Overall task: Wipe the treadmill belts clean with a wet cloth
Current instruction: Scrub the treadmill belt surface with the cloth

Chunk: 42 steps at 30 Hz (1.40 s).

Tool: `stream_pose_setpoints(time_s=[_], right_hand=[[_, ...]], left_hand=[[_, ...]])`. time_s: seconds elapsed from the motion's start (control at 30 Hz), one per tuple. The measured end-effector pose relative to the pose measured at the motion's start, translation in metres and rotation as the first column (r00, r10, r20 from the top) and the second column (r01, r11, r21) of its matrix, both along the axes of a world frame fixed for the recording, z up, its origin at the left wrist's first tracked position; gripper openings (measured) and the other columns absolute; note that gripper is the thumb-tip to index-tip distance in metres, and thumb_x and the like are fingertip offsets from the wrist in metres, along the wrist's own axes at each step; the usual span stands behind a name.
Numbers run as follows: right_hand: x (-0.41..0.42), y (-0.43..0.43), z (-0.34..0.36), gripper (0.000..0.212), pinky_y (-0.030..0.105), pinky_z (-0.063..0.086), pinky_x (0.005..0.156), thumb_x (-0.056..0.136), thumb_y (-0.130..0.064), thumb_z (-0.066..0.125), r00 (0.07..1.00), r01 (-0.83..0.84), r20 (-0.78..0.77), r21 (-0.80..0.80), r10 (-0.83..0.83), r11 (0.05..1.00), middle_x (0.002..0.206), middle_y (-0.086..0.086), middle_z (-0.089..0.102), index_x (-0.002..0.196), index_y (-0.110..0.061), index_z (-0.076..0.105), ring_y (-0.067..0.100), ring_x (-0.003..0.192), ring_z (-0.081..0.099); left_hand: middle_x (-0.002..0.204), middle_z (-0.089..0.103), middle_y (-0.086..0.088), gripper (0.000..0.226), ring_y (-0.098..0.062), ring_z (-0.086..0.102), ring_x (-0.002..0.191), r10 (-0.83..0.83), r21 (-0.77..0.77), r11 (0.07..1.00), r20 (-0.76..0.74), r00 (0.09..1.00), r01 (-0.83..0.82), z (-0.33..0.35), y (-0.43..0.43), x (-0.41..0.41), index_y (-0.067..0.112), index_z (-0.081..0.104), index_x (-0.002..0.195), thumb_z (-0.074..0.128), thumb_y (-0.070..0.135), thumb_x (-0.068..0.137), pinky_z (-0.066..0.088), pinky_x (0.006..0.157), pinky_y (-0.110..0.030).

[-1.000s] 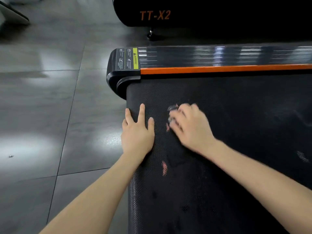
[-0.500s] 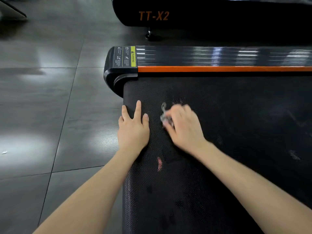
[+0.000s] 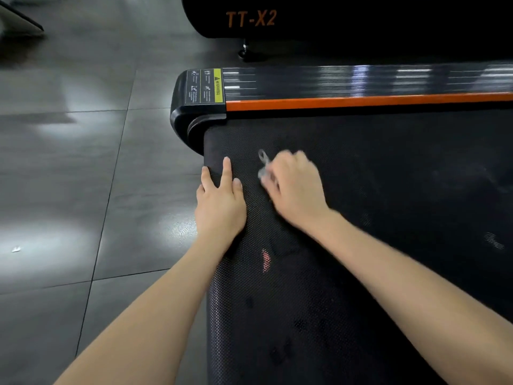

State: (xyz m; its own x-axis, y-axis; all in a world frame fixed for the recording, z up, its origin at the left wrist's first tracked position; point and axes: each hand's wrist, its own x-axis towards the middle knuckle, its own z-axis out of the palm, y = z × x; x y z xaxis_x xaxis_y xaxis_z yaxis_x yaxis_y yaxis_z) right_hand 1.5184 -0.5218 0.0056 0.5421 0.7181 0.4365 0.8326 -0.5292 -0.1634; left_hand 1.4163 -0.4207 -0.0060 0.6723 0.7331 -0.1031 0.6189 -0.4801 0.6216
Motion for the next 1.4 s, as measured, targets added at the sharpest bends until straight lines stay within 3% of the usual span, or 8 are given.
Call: stream_pose_setpoints(time_s=[0.2, 0.43, 0.63, 0.77, 0.9, 1.0, 1.2, 1.4], right_hand=[[-0.058, -0.062, 0.002, 0.031, 0.041, 0.044, 0.063, 0.095, -0.03, 0.048, 0.925, -0.377, -0.058, -0.033, 0.375, 0.926, 0.09, 0.008, 0.06, 0.085, -0.006, 0.065, 0.026, 0.074, 0.049], [0.016, 0.017, 0.002, 0.025, 0.043, 0.046, 0.058, 0.09, -0.031, 0.054, 0.999, 0.027, -0.029, -0.025, -0.028, 0.999, 0.087, 0.008, 0.059, 0.084, -0.008, 0.062, 0.029, 0.074, 0.052], [-0.033, -0.079, 0.0, 0.032, 0.04, 0.045, 0.07, 0.094, -0.032, 0.049, 0.913, -0.405, -0.047, 0.012, 0.405, 0.914, 0.097, 0.01, 0.062, 0.095, -0.006, 0.068, 0.03, 0.075, 0.053], [0.063, -0.06, -0.002, 0.032, 0.047, 0.047, 0.07, 0.092, -0.035, 0.045, 0.998, 0.025, 0.054, -0.037, -0.023, 0.999, 0.094, 0.014, 0.06, 0.094, -0.011, 0.067, 0.037, 0.08, 0.054], [0.134, -0.032, 0.006, 0.036, 0.047, 0.042, 0.085, 0.097, -0.034, 0.046, 0.833, 0.55, -0.033, -0.064, -0.552, 0.833, 0.118, 0.019, 0.055, 0.114, -0.005, 0.059, 0.04, 0.106, 0.049], [0.126, 0.022, 0.01, 0.035, 0.044, 0.041, 0.086, 0.096, -0.032, 0.044, 0.849, 0.523, -0.047, -0.077, -0.527, 0.849, 0.118, 0.018, 0.056, 0.113, -0.005, 0.059, 0.039, 0.107, 0.05], [0.094, 0.055, 0.003, 0.03, 0.04, 0.039, 0.079, 0.096, -0.034, 0.049, 0.999, 0.028, -0.025, -0.047, -0.029, 0.999, 0.11, 0.01, 0.057, 0.106, -0.008, 0.06, 0.03, 0.097, 0.05], [0.093, 0.081, 0.005, 0.031, 0.041, 0.041, 0.085, 0.096, -0.035, 0.047, 0.976, 0.205, -0.067, -0.029, -0.207, 0.978, 0.109, 0.008, 0.06, 0.105, -0.011, 0.064, 0.028, 0.1, 0.051]], left_hand=[[0.158, 0.005, -0.006, 0.049, -0.033, 0.023, 0.137, 0.015, -0.037, 0.999, 0.013, 1.0, -0.014, 0.002, 0.001, -0.001, 0.037, 0.009, 0.15, 0.019, 0.039, 0.102, 0.033, 0.102, -0.045], [0.158, 0.008, -0.006, 0.05, -0.033, 0.024, 0.137, 0.049, -0.044, 0.998, 0.036, 0.998, -0.047, 0.001, 0.0, -0.001, 0.033, 0.01, 0.151, 0.019, 0.04, 0.102, 0.031, 0.104, -0.046], [0.158, 0.006, -0.005, 0.06, -0.031, 0.021, 0.139, 0.023, -0.038, 0.999, 0.007, 1.0, -0.023, 0.001, 0.0, -0.002, 0.034, 0.008, 0.15, 0.028, 0.053, 0.097, 0.032, 0.105, -0.048], [0.158, 0.006, -0.004, 0.063, -0.029, 0.021, 0.139, 0.026, -0.009, 1.0, -0.003, 1.0, -0.026, 0.0, 0.0, -0.001, 0.034, 0.007, 0.15, 0.031, 0.055, 0.096, 0.036, 0.103, -0.048], [0.158, 0.007, -0.005, 0.061, -0.031, 0.023, 0.138, 0.024, 0.017, 1.0, 0.013, 1.0, -0.024, -0.004, 0.001, 0.001, 0.034, 0.008, 0.15, 0.029, 0.054, 0.096, 0.036, 0.102, -0.048], [0.158, 0.007, -0.006, 0.061, -0.031, 0.024, 0.138, 0.023, 0.027, 0.999, 0.015, 1.0, -0.024, -0.006, 0.002, 0.001, 0.034, 0.008, 0.15, 0.029, 0.053, 0.097, 0.036, 0.101, -0.048], [0.158, 0.005, -0.003, 0.06, -0.03, 0.023, 0.138, 0.02, 0.008, 1.0, 0.026, 0.999, -0.02, -0.006, 0.003, 0.0, 0.035, 0.007, 0.15, 0.028, 0.053, 0.097, 0.037, 0.1, -0.046], [0.158, 0.006, -0.005, 0.058, -0.031, 0.025, 0.137, 0.034, 0.025, 0.999, 0.01, 0.999, -0.034, -0.005, 0.001, 0.001, 0.034, 0.007, 0.15, 0.026, 0.05, 0.098, 0.036, 0.1, -0.046]])
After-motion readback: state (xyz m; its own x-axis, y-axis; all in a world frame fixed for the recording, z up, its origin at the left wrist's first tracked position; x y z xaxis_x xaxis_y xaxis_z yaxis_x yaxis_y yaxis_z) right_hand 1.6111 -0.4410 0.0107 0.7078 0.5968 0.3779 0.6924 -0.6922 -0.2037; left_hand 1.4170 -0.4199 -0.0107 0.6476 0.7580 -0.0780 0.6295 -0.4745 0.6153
